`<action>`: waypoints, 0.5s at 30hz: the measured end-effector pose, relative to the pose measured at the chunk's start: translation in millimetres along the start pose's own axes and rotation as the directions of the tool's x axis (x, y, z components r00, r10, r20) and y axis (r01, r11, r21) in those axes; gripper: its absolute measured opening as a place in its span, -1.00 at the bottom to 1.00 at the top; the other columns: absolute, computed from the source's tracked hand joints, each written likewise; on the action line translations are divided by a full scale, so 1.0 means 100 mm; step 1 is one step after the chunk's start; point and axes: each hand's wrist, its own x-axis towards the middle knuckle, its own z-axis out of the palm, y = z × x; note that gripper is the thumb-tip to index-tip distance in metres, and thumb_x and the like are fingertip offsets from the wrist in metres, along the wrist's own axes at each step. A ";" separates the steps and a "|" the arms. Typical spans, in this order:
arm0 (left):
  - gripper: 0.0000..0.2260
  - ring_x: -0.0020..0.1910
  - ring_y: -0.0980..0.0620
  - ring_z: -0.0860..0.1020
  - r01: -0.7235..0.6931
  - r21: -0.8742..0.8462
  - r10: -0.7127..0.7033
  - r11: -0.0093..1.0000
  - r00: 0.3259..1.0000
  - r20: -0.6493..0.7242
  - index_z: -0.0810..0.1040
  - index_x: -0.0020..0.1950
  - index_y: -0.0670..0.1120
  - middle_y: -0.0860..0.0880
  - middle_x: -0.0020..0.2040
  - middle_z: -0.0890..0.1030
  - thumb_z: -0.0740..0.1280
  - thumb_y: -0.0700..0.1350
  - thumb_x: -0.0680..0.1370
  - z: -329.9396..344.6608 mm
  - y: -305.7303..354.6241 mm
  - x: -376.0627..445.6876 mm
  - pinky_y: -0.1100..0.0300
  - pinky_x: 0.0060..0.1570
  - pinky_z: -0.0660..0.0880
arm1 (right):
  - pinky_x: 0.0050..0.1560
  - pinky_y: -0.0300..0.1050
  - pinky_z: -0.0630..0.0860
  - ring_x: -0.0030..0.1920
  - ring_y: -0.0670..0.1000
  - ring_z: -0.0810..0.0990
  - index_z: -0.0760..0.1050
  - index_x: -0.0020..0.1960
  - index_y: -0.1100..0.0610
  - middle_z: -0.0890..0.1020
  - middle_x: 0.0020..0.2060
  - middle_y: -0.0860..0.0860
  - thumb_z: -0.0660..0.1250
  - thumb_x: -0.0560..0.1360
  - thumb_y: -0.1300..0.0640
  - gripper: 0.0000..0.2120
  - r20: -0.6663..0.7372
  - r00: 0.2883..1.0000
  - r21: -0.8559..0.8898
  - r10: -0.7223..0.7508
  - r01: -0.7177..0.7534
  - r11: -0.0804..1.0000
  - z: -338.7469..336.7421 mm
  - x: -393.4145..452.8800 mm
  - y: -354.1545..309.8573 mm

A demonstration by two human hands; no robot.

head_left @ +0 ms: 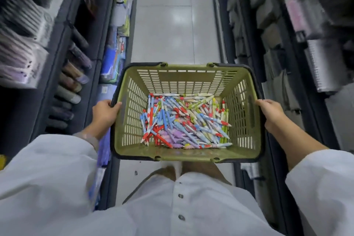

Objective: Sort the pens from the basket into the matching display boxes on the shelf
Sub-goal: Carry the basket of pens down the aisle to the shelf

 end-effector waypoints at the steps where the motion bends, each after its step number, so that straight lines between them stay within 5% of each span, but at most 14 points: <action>1: -0.62 -0.14 -0.32 0.54 -0.005 0.002 0.005 1.000 1.000 0.005 0.35 -0.45 -0.15 -0.36 -0.27 0.56 0.34 -0.07 0.52 0.02 0.19 0.29 0.02 -0.24 0.31 | -0.14 -0.08 0.48 -0.26 0.02 0.53 0.52 0.06 0.20 0.56 -0.12 0.13 0.29 0.51 0.13 -0.82 -0.004 1.000 0.016 0.000 0.000 1.000 0.07 0.20 -0.20; 5: -0.70 -0.25 -0.21 0.49 0.002 -0.053 -0.002 0.999 1.000 0.019 0.49 -0.31 -0.26 -0.21 -0.35 0.49 0.34 -0.06 0.51 0.20 0.90 1.42 0.06 -0.27 0.30 | -0.33 -0.15 0.45 -0.29 0.02 0.51 0.47 0.01 0.15 0.54 -0.12 0.15 0.26 0.52 0.15 -0.89 0.012 1.000 0.046 -0.005 0.005 0.999 0.42 1.13 -1.09; 12: -0.64 -0.30 -0.13 0.40 0.031 -0.030 -0.033 0.999 0.998 -0.049 0.33 -0.44 -0.13 -0.16 -0.40 0.45 0.35 -0.09 0.51 0.31 2.24 3.14 0.05 -0.27 0.28 | -0.28 -0.14 0.45 -0.30 0.02 0.48 0.41 -0.15 0.16 0.50 -0.20 0.13 0.23 0.54 0.17 -0.90 0.051 0.998 -0.038 -0.039 0.041 0.998 1.00 2.56 -2.98; 15: -0.61 -0.35 -0.12 0.39 0.011 -0.028 -0.013 1.000 0.997 -0.076 0.28 -0.46 -0.10 -0.10 -0.47 0.42 0.35 -0.10 0.51 0.28 2.74 3.82 0.05 -0.31 0.24 | -0.14 -0.04 0.50 -0.20 0.07 0.51 0.48 0.01 0.24 0.51 -0.15 0.16 0.25 0.55 0.17 -0.87 0.081 0.990 -0.097 -0.116 0.123 0.988 1.27 3.06 -3.78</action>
